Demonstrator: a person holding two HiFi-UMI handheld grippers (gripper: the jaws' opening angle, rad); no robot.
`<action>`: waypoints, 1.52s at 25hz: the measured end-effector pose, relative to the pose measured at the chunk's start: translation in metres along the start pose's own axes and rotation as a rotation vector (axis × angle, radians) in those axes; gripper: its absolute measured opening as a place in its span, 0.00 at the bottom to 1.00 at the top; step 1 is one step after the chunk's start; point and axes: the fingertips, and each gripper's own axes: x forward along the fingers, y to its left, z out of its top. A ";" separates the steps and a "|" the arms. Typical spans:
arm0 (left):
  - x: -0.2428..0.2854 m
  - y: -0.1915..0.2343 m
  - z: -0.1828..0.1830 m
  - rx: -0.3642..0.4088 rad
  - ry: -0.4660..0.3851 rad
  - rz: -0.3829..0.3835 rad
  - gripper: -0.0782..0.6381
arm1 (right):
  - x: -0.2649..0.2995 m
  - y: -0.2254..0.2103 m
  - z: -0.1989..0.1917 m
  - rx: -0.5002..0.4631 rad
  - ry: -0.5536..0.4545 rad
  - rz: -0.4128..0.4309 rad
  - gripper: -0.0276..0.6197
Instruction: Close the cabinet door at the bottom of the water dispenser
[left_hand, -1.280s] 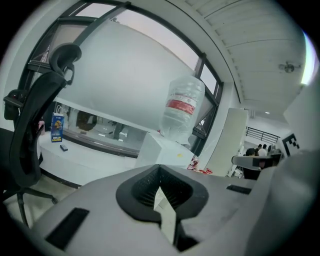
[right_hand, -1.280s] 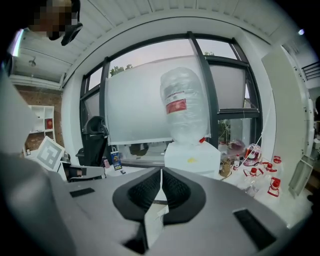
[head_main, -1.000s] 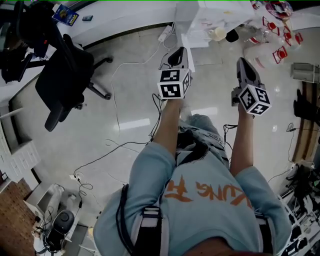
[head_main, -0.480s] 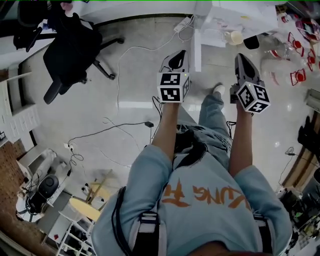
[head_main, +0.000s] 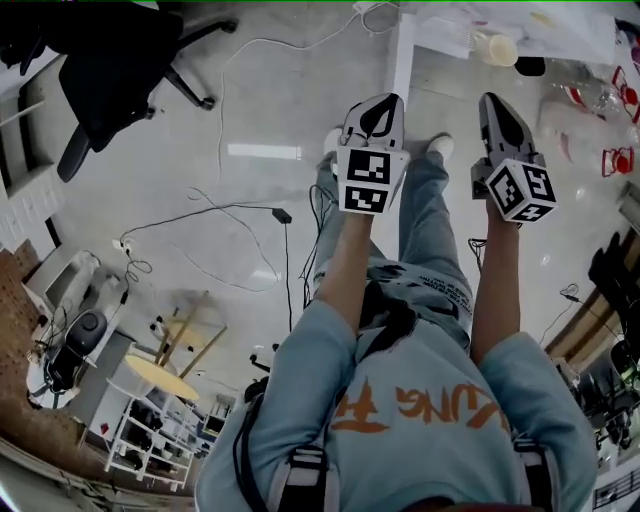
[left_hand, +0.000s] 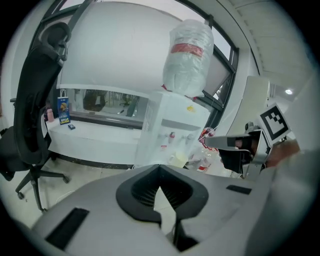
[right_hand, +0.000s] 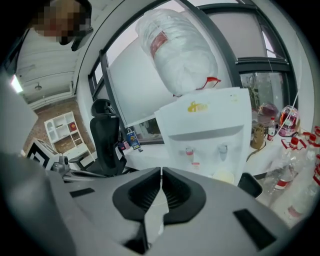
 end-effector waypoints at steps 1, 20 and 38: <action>0.001 0.005 -0.006 -0.001 0.008 0.007 0.12 | 0.008 0.003 -0.008 0.005 0.009 0.013 0.09; 0.070 0.060 -0.129 -0.001 0.117 -0.002 0.12 | 0.090 0.028 -0.172 0.040 0.172 0.113 0.09; 0.102 0.066 -0.241 -0.085 0.224 -0.050 0.12 | 0.145 0.012 -0.305 -0.084 0.314 0.035 0.36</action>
